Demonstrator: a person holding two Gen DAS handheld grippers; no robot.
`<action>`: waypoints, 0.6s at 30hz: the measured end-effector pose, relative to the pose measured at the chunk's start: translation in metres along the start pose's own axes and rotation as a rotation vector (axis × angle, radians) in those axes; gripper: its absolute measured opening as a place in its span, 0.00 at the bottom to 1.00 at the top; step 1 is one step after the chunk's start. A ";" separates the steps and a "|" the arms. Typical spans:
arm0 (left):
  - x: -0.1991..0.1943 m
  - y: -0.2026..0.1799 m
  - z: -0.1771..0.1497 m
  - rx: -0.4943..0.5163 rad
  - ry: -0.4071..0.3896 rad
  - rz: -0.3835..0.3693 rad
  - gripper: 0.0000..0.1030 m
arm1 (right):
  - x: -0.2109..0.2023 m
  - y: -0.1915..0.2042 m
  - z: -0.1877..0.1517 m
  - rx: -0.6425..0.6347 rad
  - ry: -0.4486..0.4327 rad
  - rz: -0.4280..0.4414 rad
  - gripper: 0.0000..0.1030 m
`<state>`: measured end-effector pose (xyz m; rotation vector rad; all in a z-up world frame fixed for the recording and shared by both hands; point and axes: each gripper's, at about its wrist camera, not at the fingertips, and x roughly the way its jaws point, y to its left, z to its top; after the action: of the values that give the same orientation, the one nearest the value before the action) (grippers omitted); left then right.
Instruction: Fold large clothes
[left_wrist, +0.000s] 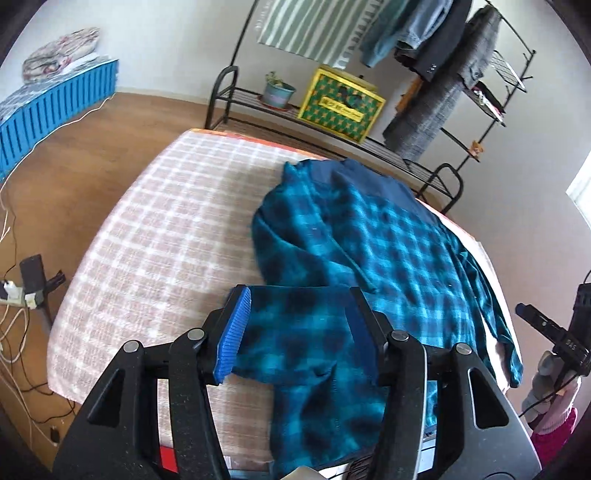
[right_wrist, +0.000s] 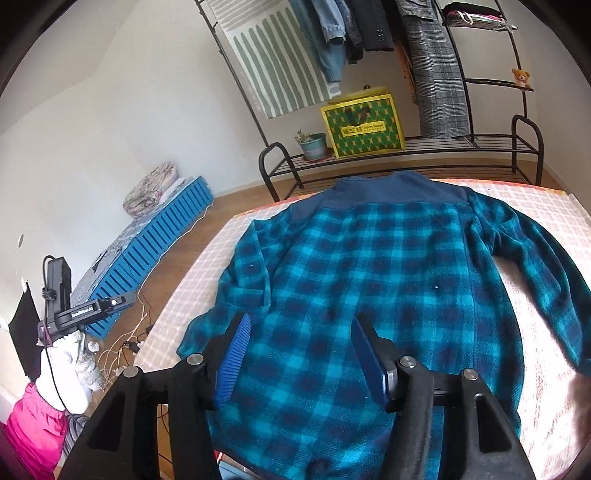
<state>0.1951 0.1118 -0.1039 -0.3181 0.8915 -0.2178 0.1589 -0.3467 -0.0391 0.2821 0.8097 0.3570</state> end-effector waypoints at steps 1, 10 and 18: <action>0.006 0.012 0.002 -0.023 0.027 0.007 0.53 | 0.004 0.005 0.005 -0.006 0.004 0.002 0.59; 0.095 0.077 -0.016 -0.197 0.230 0.007 0.53 | 0.063 0.033 0.054 -0.008 0.072 0.049 0.59; 0.149 0.089 -0.035 -0.203 0.330 -0.091 0.09 | 0.172 0.046 0.100 -0.009 0.194 0.077 0.59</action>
<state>0.2634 0.1413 -0.2642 -0.5227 1.2299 -0.2694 0.3336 -0.2450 -0.0681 0.2733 0.9890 0.4654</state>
